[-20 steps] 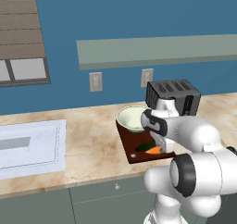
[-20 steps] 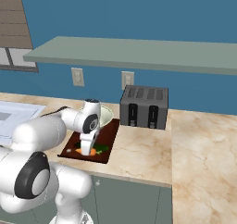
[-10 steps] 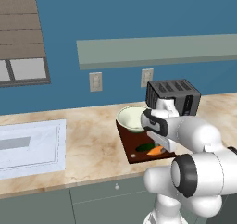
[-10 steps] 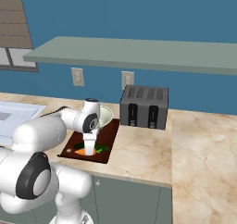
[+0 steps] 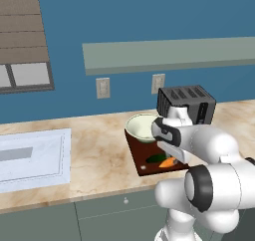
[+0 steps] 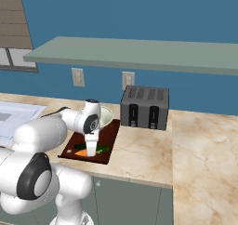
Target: Place the two vegetables and bowl onto the tray for setting up a vegetable dip station.
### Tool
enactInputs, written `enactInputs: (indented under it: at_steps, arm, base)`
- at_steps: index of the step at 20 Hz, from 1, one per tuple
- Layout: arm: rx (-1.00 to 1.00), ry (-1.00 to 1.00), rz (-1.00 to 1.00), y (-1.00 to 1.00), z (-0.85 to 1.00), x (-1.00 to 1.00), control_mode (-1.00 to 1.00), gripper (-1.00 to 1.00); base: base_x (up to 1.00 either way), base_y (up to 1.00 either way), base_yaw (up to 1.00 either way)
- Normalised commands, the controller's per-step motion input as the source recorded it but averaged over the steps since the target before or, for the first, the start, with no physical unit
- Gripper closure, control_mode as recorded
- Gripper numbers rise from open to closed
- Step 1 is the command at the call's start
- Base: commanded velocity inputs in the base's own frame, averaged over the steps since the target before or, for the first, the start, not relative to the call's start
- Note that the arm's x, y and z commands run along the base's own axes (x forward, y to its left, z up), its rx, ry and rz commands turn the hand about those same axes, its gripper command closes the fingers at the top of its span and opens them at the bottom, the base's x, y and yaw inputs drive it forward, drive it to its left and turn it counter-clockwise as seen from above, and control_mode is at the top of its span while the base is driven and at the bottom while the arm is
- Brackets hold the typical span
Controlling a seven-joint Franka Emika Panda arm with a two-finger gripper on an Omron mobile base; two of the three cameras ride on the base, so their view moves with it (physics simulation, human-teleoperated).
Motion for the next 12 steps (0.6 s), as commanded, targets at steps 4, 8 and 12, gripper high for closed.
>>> enactInputs:
  at_steps: [4, 8, 12]
  arm:
    - [0.03, 0.0, 0.02, 0.0, -0.02, 0.0, -1.0, 1.0]
    - [0.01, 0.0, 0.01, 0.0, -0.02, 0.0, -1.0, -1.0]
    - [0.0, 0.0, 0.0, 0.0, 0.0, 0.0, -1.0, -1.0]
  base:
    - [0.0, 0.0, 0.0]
    - [0.0, 0.0, 0.0]
    - [0.0, 0.0, 0.0]
